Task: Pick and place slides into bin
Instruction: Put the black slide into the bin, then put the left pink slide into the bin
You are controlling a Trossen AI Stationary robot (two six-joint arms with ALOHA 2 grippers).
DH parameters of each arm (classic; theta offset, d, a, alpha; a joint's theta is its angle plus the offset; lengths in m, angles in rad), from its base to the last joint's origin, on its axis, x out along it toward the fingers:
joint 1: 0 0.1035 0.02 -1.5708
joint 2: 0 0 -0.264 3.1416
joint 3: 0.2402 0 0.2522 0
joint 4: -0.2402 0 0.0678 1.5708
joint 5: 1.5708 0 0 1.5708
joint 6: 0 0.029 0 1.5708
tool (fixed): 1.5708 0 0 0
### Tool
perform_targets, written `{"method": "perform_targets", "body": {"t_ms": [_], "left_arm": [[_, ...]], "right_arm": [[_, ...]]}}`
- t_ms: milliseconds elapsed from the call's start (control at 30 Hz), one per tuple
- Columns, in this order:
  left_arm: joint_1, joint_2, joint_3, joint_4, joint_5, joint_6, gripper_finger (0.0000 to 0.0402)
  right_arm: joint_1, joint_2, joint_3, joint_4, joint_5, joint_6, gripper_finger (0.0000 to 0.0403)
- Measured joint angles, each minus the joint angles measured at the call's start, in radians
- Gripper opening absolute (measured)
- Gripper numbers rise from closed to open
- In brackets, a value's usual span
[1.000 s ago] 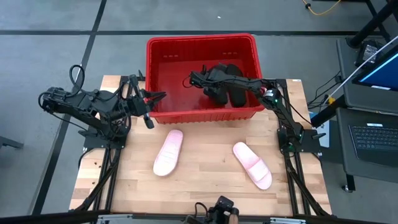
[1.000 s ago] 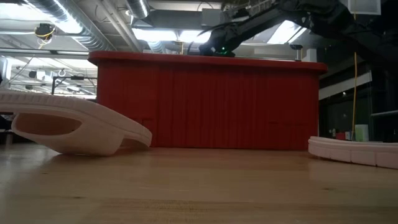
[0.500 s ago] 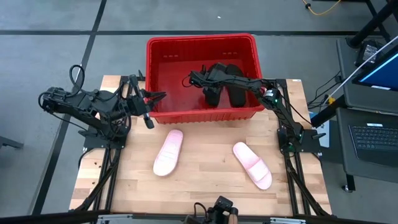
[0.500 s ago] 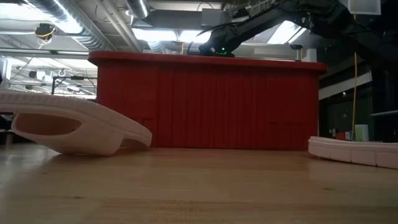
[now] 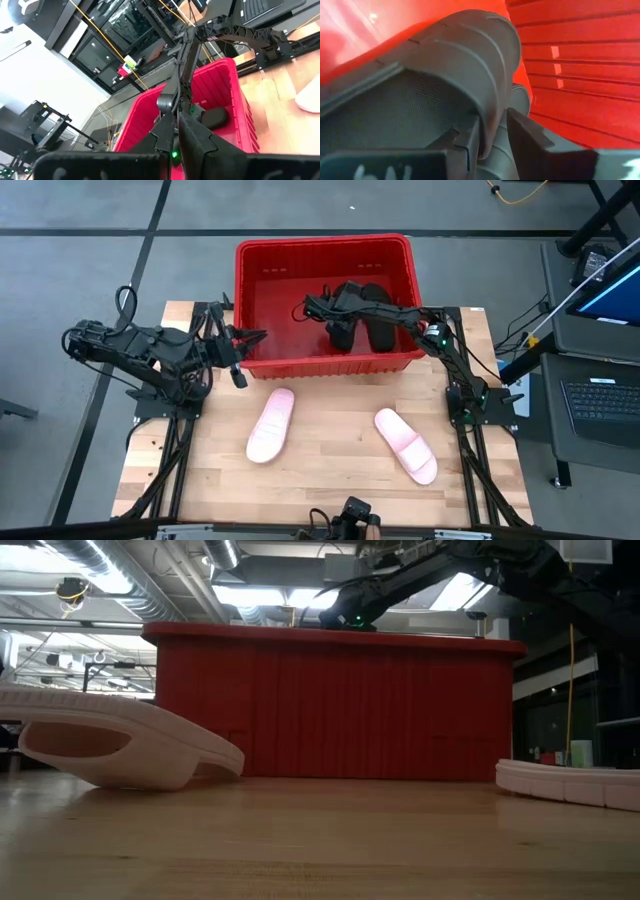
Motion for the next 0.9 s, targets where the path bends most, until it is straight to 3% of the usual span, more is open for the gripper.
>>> {"method": "perform_targets", "body": {"t_ms": [267, 633, 900], "left_arm": [[0.000, 0.000, 0.000, -0.006, 0.000, 0.003, 0.0020], [0.000, 0.000, 0.000, -0.007, 0.000, 0.006, 0.0020], [0.000, 0.000, 0.000, -0.010, 0.000, 0.006, 0.0020]], "right_arm": [[0.000, 0.000, 0.000, 0.000, -0.025, -0.019, 0.0107], [0.001, 0.000, 0.001, -0.004, -0.028, -0.063, 0.0204], [0.021, -0.002, 0.080, -0.065, -0.047, -0.076, 0.0211]]}}
